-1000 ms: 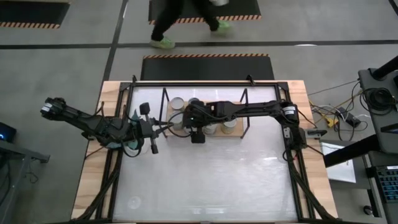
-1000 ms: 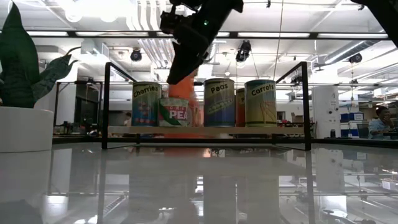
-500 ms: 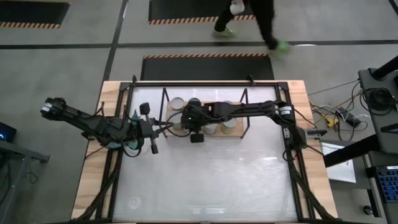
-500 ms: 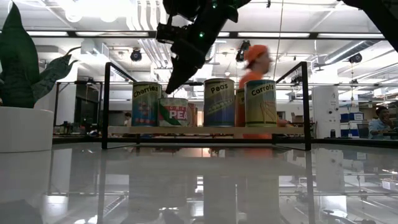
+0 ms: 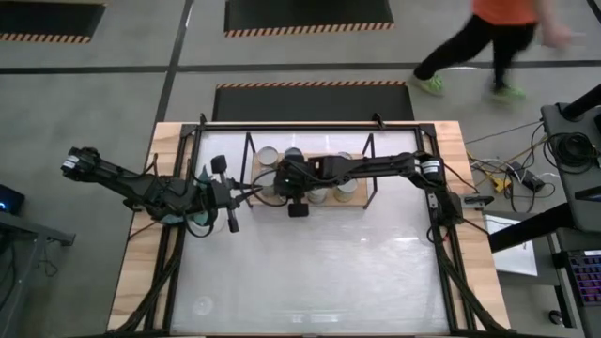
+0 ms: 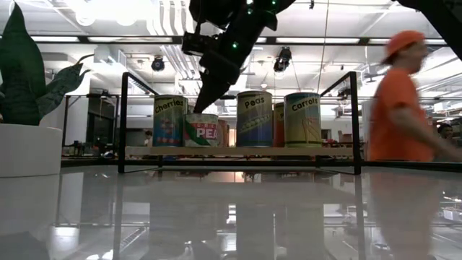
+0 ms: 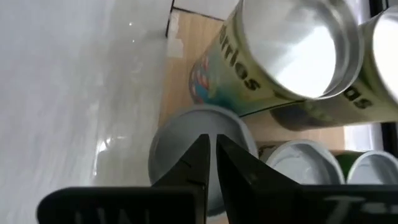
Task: Pick and place cans onto a shelf
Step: Put the small canned peas on the shelf
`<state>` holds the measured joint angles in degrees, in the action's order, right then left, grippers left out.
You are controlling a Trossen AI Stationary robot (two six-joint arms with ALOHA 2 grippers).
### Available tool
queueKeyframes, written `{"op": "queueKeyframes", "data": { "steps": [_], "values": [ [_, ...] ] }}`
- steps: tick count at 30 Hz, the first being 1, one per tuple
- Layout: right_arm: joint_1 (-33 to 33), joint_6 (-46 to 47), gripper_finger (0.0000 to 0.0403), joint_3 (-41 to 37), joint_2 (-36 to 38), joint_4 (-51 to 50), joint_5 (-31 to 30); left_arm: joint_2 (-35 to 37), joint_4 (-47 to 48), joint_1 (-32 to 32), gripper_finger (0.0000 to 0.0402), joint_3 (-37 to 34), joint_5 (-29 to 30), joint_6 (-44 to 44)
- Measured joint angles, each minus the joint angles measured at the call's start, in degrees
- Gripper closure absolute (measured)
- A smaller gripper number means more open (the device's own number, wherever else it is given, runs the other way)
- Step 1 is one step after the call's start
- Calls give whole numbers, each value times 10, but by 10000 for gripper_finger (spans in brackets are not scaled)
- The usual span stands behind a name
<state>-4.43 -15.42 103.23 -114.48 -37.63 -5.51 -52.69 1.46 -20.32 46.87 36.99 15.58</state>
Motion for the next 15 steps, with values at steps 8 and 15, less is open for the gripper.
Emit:
{"op": "queueKeyframes", "data": {
  "steps": [8, 15],
  "values": [
    [0, -2, 385, -21, 0, -6, -1, 0, 0, 0, 402, -1, 0, 0],
    [1, -1, 385, -17, 4, -42, -5, 0, 0, 0, 402, -1, 0, 0]
  ]
}}
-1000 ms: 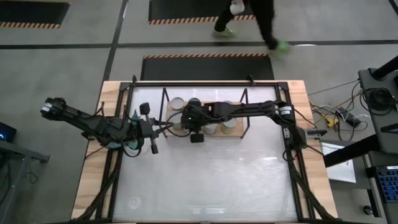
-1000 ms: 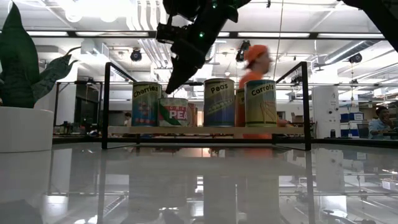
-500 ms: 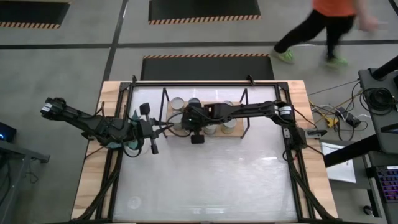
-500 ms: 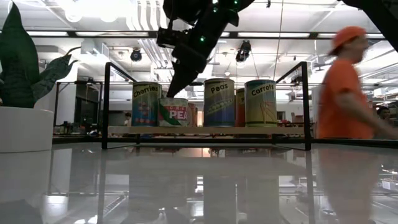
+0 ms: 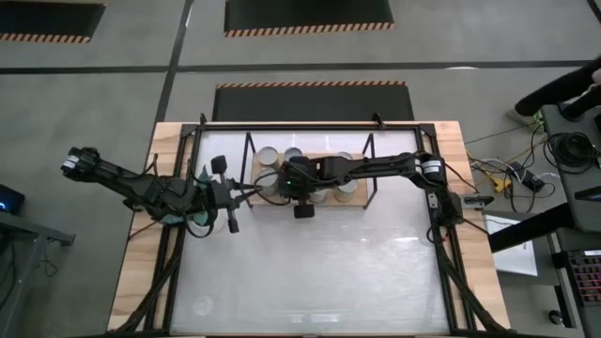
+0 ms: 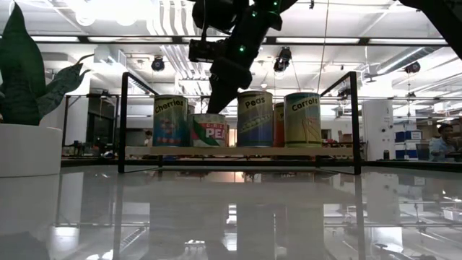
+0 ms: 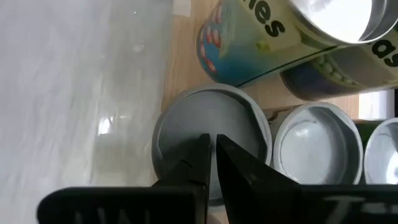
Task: Pick and place cans onto a shelf
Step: Put the small canned peas on the shelf, then adjust the large canned peas on the shelf
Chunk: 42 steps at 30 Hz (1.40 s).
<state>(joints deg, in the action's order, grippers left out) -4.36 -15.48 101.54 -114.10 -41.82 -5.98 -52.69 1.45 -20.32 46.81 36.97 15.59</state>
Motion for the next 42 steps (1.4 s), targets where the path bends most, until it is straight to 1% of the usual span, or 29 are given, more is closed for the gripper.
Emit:
{"op": "queueKeyframes", "data": {
  "steps": [14, 25, 30, 34, 38, 42],
  "values": [
    [1, 0, 385, 0, 1, 5, 0, 0, -1, 0, 402, 0, 0, 0],
    [3, 19, 385, 12, 26, -8, -2, 0, 0, 0, 402, 0, 0, 0],
    [15, 38, 385, 13, 68, -41, -1, 0, 3, 0, 402, -1, 0, -1],
    [35, 70, 385, -4, 121, -64, -2, 0, 5, 0, 402, -1, 0, -10],
    [69, 109, 385, -61, 188, -41, -5, 0, 6, 0, 402, -1, 0, -24],
    [116, 141, 385, -161, 256, 31, -49, 0, 7, 0, 402, -1, 0, -47]
  ]
}}
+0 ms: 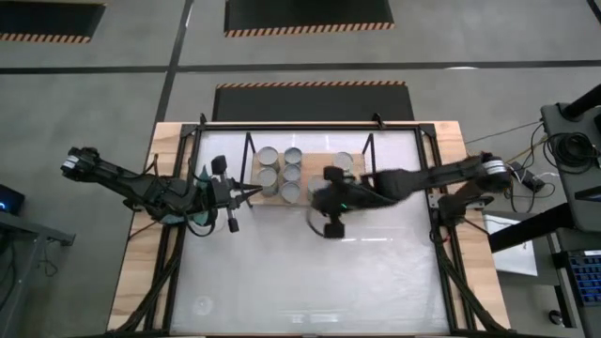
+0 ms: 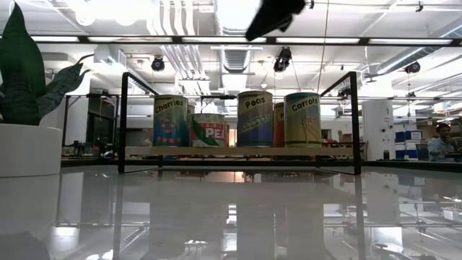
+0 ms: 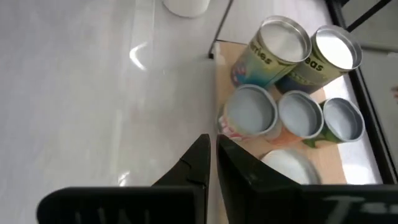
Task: Pick and place cans onto a shelf
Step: Adjust the large canned peas on the shelf
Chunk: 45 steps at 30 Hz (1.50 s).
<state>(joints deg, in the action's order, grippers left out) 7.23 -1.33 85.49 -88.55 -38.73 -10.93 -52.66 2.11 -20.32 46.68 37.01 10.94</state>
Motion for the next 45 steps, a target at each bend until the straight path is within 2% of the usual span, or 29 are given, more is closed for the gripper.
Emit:
{"op": "queueKeyframes", "data": {
  "steps": [8, 11, 14, 16, 19, 21, 24, 32, 45],
  "values": [
    [79, 29, 385, -194, 122, 154, -90, -37, 29, 26, 402, 28, 1, -96],
    [92, 28, 385, -242, 159, 203, -107, -77, 99, 63, 402, 61, 0, -148],
    [95, 29, 385, -276, 191, 235, -107, -121, 214, 124, 402, 121, -14, -185],
    [94, 29, 385, -291, 207, 246, -107, -152, 297, 176, 402, 168, -47, -204],
    [94, 29, 385, -308, 223, 248, -108, -202, 398, 261, 402, 234, -131, -208],
    [94, 29, 385, -319, 230, 257, -108, -238, 448, 313, 402, 269, -180, -205],
    [94, 18, 385, -326, 231, 262, -107, -284, 495, 368, 402, 299, -215, -198],
    [94, -1, 385, -324, 229, 262, -107, -342, 496, 389, 402, 296, -216, -185],
    [94, -9, 385, -324, 229, 265, -107, -362, 471, 389, 402, 275, -182, -187]
  ]
}}
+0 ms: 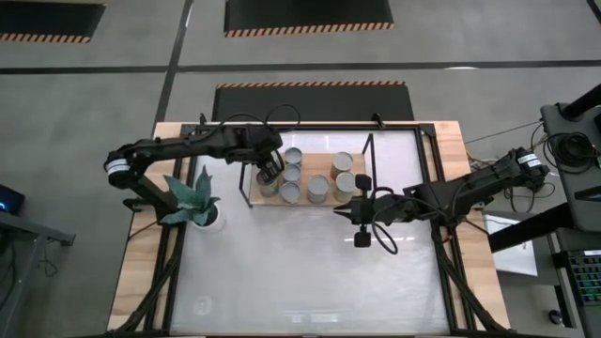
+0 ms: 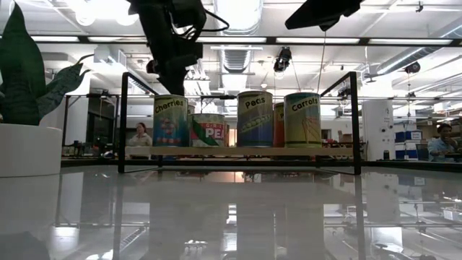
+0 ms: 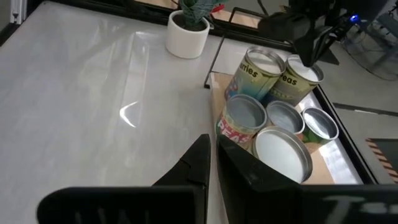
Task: Pick and place cans onto a shelf
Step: Adjust the large canned peas on the shelf
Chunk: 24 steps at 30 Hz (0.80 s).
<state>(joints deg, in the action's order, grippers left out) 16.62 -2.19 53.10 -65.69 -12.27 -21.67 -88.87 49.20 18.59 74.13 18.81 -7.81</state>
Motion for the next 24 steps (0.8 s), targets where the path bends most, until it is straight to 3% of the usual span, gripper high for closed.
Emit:
{"op": "queueKeyframes", "data": {
  "steps": [24],
  "values": [
    [0, 2, 385, 0, 0, 6, 0, -22, 18, -18, 402, 0, 5, -33]
  ]
}}
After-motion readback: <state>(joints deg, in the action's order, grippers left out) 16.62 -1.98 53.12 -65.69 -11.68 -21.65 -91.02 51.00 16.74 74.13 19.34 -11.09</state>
